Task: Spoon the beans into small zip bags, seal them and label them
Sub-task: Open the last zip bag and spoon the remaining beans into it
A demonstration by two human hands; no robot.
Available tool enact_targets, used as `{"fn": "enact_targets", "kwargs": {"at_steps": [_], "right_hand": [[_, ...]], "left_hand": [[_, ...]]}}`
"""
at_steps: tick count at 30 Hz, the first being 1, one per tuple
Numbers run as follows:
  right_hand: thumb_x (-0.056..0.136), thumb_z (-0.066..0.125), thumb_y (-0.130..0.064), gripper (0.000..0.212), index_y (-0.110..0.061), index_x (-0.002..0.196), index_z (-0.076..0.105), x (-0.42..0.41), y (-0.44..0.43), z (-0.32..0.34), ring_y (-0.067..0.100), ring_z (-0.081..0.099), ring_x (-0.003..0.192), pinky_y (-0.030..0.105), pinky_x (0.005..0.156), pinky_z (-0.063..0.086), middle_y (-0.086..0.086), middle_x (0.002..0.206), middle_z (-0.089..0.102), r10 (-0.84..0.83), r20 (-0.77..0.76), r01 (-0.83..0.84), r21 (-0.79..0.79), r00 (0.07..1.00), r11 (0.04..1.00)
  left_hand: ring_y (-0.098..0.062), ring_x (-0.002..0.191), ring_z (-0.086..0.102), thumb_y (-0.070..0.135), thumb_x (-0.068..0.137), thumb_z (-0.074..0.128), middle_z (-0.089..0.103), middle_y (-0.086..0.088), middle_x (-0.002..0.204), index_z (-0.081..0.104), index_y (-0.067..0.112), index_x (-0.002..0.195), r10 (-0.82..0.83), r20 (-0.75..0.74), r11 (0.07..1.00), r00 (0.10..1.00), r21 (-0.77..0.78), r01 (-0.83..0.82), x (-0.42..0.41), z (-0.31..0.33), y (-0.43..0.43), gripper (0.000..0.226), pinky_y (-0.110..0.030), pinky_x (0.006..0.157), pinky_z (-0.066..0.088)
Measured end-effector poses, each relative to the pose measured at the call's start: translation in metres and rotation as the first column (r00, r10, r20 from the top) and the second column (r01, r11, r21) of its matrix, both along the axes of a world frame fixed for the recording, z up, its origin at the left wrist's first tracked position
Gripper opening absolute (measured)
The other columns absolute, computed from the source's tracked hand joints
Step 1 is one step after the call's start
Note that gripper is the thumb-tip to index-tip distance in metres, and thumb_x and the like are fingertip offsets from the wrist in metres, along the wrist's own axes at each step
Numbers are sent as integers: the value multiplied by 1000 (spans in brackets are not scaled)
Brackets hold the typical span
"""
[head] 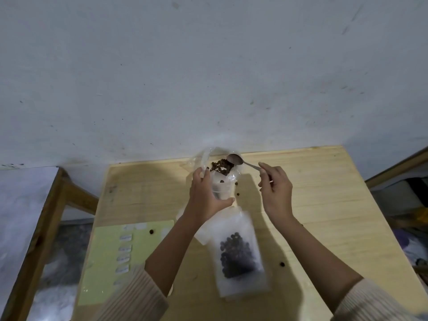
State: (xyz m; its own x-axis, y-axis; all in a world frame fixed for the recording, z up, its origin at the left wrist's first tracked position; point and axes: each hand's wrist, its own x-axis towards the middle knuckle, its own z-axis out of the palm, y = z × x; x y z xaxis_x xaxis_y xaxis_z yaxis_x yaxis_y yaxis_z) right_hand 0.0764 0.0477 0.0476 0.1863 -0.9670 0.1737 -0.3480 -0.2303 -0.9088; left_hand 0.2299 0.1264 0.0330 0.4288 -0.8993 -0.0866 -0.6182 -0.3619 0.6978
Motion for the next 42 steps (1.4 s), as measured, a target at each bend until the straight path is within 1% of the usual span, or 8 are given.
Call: {"fn": "enact_targets", "kwargs": {"at_steps": [7, 13, 16, 19, 25, 30, 36, 42], "right_hand": [[96, 46, -7, 25, -3, 115, 63, 13, -6, -20, 5, 48, 70, 1, 68, 36, 1, 91, 48, -24, -152, 13, -79, 988, 997], [97, 44, -10, 24, -2, 102, 66, 20, -13, -25, 16, 51, 74, 13, 62, 32, 5, 88, 53, -104, -166, 110, 22, 981, 994], [96, 44, -11, 25, -3, 91, 67, 22, -15, -27, 21, 54, 78, 22, 69, 37, 7, 84, 57, -175, -109, 193, 184, 979, 964], [94, 45, -14, 28, -15, 70, 59, 25, -17, -34, 27, 54, 65, 39, 67, 47, 6, 67, 56, -227, -27, 216, 428, 974, 877], [91, 49, -7, 31, -8, 60, 50, 33, -5, -31, 14, 38, 40, 26, 45, 34, 6, 52, 45, -234, 106, 95, 697, 967, 710], [90, 49, -7, 31, -9, 59, 48, 40, -7, -23, 8, 36, 32, 19, 39, 33, 5, 49, 43, -273, 172, 64, 728, 946, 682], [90, 50, -8, 31, -11, 60, 49, 34, -12, -13, 8, 37, 34, 21, 39, 32, 2, 50, 45, -328, 191, 105, 703, 925, 704], [90, 49, -6, 30, -12, 61, 50, 10, -14, 7, 11, 35, 40, 23, 40, 28, 3, 56, 44, -383, 212, 171, 634, 899, 754]], "left_hand": [[-20, 127, 32, 41, 61, 83, 19, -5, 140, 35, 12, 131, -15, -15, 1000, 1000, 1, 15, -7, 6, 0, 89, -38, 108, 32], [-6, 114, 24, 39, 62, 81, 16, 2, 138, 36, 13, 128, -58, -76, 998, 995, -36, 55, -10, 4, 1, 84, -29, 102, 27], [-5, 117, 23, 48, 58, 73, 15, 5, 137, 34, 14, 131, -67, -112, 998, 991, -25, 64, -9, 5, 1, 89, -28, 102, 26], [-8, 126, 22, 46, 61, 78, 13, 3, 141, 29, 16, 138, -86, -150, 996, 985, 5, 88, -6, 5, 1, 96, -26, 104, 25], [-8, 133, 16, 46, 62, 78, 13, 5, 142, 24, 12, 144, -131, -246, 985, 960, 80, 155, 2, 2, 5, 103, -21, 100, 20], [-4, 122, 21, 42, 66, 81, 18, 3, 137, 28, 7, 140, -132, -235, 984, 963, 89, 156, 7, 0, 9, 98, -19, 98, 22], [-18, 142, 11, 44, 66, 81, 4, 2, 152, 20, 13, 146, -72, -242, 990, 967, 101, 99, 11, -2, 10, 105, -36, 115, 20], [-21, 141, 15, 42, 65, 82, 6, -6, 152, 24, 7, 143, 3, -201, 995, 980, 101, 18, 12, -6, 6, 104, -31, 111, 22]]}}
